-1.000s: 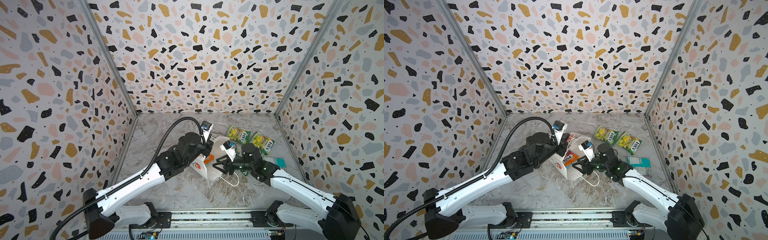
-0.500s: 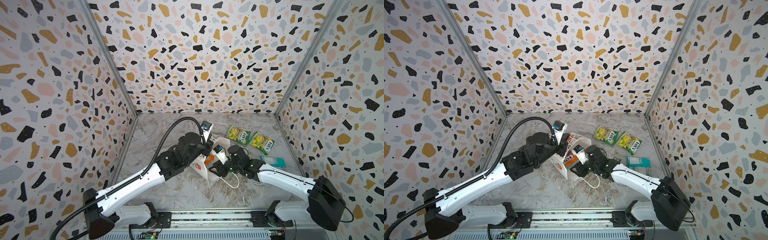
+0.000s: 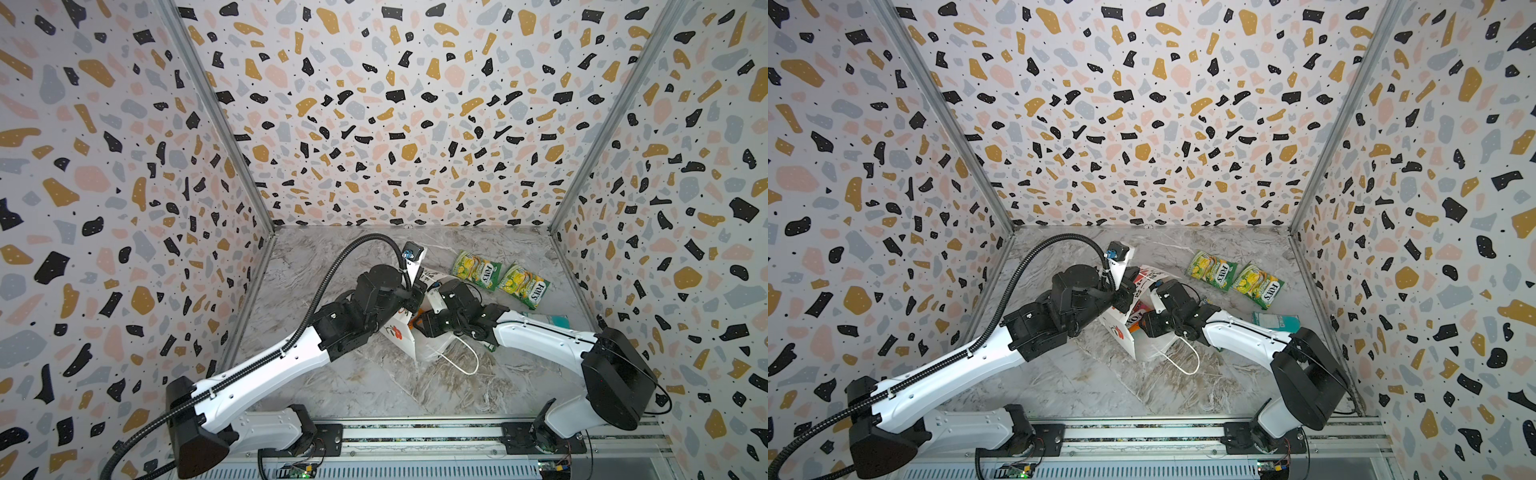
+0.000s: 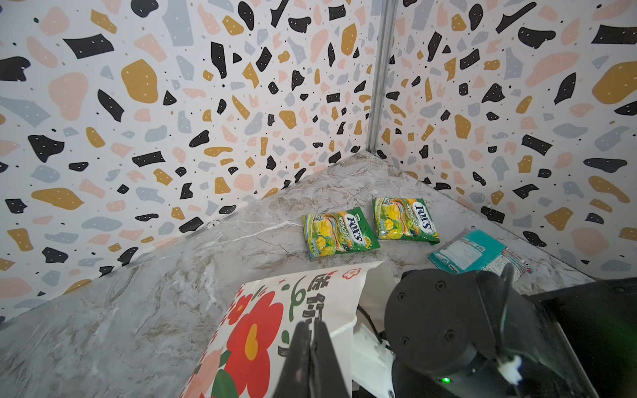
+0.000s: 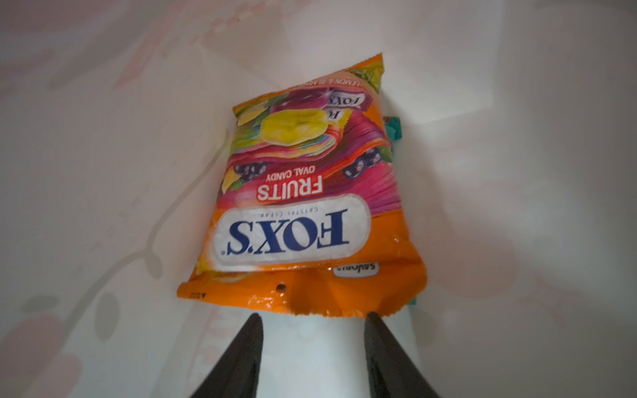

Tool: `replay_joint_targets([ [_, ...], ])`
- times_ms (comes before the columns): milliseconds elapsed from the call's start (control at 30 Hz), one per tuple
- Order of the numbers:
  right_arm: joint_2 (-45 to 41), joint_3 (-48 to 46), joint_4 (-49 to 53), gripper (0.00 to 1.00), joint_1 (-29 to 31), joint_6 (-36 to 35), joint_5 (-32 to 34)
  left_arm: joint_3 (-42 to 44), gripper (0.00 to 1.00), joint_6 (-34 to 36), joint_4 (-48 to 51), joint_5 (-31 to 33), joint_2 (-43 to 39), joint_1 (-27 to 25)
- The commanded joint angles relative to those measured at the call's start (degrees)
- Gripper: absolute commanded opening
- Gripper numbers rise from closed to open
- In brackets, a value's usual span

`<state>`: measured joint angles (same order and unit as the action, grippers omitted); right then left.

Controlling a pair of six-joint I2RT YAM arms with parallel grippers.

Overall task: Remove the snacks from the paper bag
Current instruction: 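Lower the open right gripper into the bag toward the orange fruits packet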

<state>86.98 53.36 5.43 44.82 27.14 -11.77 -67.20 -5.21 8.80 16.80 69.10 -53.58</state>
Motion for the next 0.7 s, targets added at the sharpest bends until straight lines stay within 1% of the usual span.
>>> replay_joint_targets([
  [0,0.02,2.08,1.34,0.5,0.18,6.01,3.91,0.27,0.0,0.6,-2.29,-0.18,-1.07,0.36],
  [100,0.12,2.23,1.76,0.52,0.18,8.22,6.71,0.24,0.0,0.61,-2.21,-0.27,-1.03,0.38],
  [233,0.74,3.12,2.96,0.53,0.2,9.46,9.11,0.14,0.0,0.55,-2.2,-0.27,-1.08,0.41],
  [400,3.21,4.97,4.36,0.54,0.19,10.17,11.09,0.17,0.0,0.55,-2.21,-0.27,-0.99,0.33],
  [667,6.51,7.1,3.75,0.55,0.27,11.8,14.11,0.16,0.0,0.62,-2.12,-0.27,-0.96,0.36],
])
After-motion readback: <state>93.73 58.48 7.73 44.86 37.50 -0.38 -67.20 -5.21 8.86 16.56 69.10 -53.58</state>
